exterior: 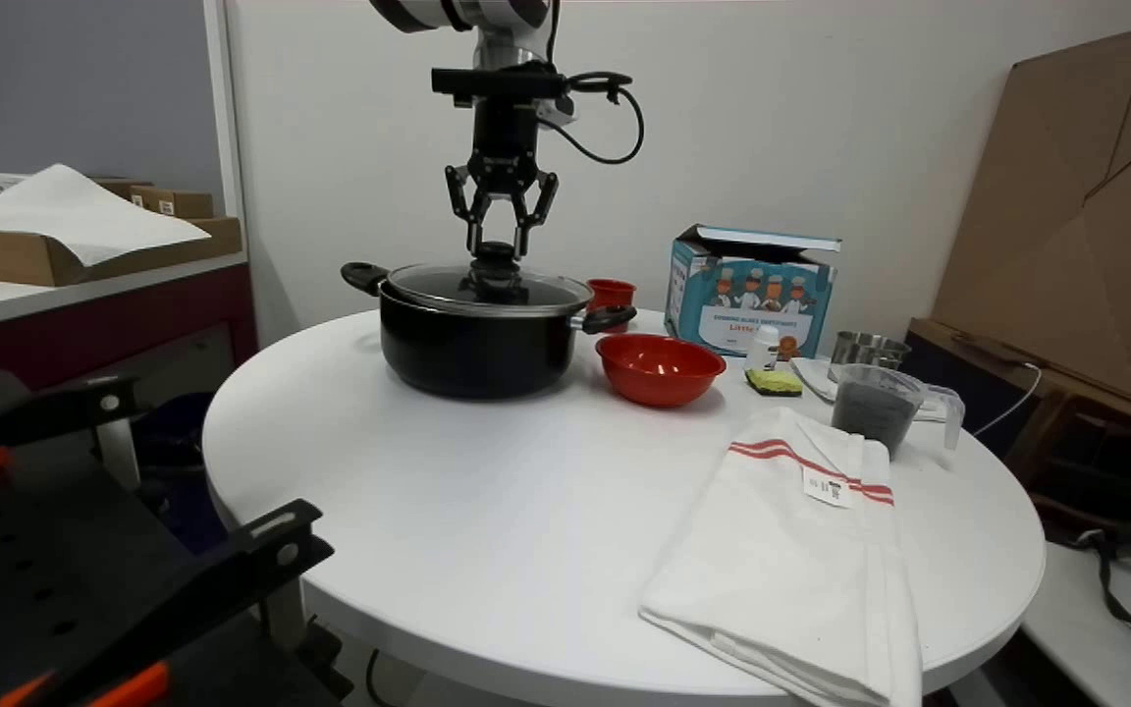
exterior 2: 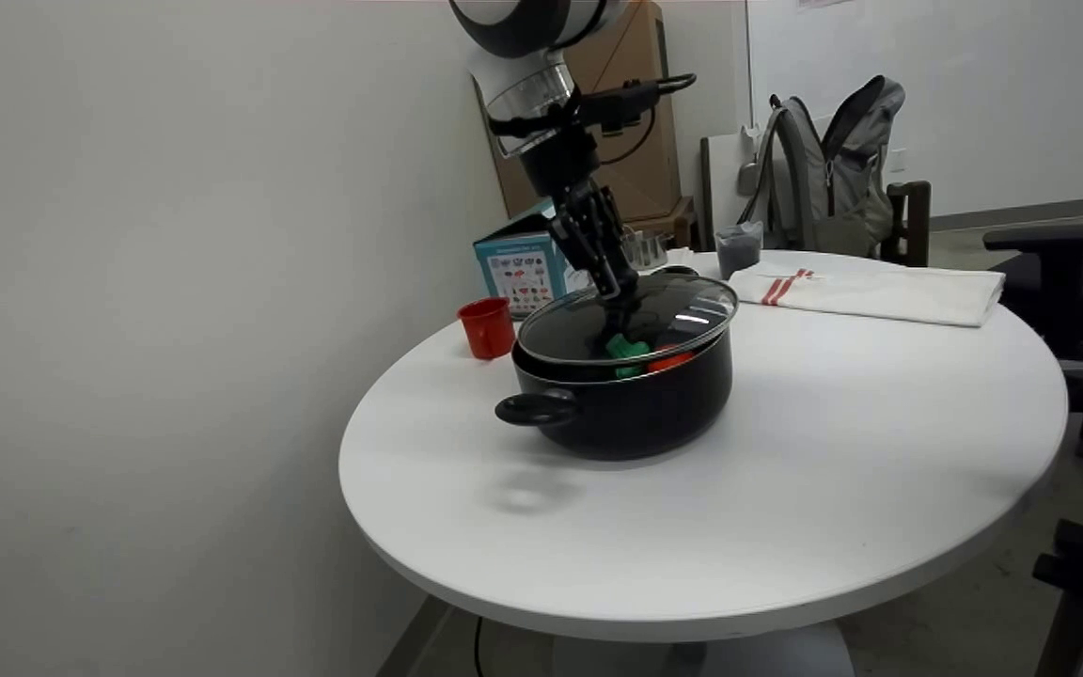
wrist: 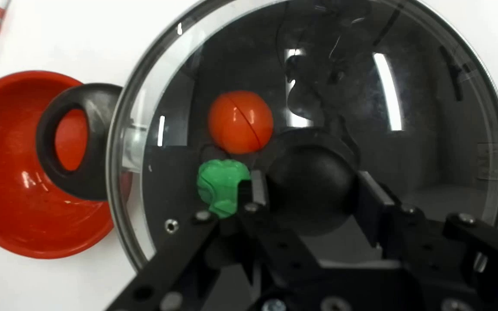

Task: Put the lid on the black pot

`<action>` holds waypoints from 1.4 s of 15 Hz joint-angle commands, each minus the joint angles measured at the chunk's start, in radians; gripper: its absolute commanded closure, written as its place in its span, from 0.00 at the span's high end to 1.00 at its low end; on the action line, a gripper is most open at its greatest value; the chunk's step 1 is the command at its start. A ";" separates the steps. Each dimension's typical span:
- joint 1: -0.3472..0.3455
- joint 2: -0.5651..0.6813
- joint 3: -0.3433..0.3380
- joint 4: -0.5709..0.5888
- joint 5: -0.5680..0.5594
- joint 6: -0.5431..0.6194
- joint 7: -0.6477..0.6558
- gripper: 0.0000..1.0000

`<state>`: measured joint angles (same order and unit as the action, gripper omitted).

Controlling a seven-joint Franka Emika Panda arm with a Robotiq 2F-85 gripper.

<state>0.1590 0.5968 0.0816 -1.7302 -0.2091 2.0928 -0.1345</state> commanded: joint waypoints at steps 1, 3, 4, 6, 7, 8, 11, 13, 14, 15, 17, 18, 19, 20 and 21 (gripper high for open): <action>0.014 -0.026 -0.010 -0.024 -0.030 -0.007 0.027 0.25; 0.022 -0.027 -0.009 -0.024 -0.044 -0.012 0.035 0.25; 0.026 -0.029 -0.008 -0.023 -0.049 -0.015 0.039 0.25; 0.038 -0.034 -0.007 -0.023 -0.063 -0.024 0.049 0.25; 0.045 -0.037 -0.005 -0.023 -0.067 -0.026 0.053 0.25; 0.051 -0.038 -0.005 -0.023 -0.071 -0.026 0.058 0.25; 0.068 -0.035 -0.006 -0.020 -0.086 -0.024 0.073 0.25; 0.073 -0.028 -0.009 -0.015 -0.097 -0.024 0.083 0.25; 0.073 -0.024 -0.010 -0.014 -0.099 -0.023 0.086 0.25; 0.072 -0.022 -0.011 -0.014 -0.100 -0.024 0.087 0.25; 0.064 -0.018 -0.013 -0.014 -0.096 -0.020 0.086 0.25; 0.060 -0.017 -0.015 -0.016 -0.094 -0.017 0.085 0.25; 0.056 -0.017 -0.015 -0.017 -0.090 -0.016 0.082 0.25; 0.047 -0.016 -0.013 -0.019 -0.081 -0.010 0.072 0.25; 0.040 -0.015 -0.012 -0.020 -0.077 -0.007 0.069 0.25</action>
<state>0.2111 0.5992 0.0721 -1.7378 -0.2872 2.0900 -0.0681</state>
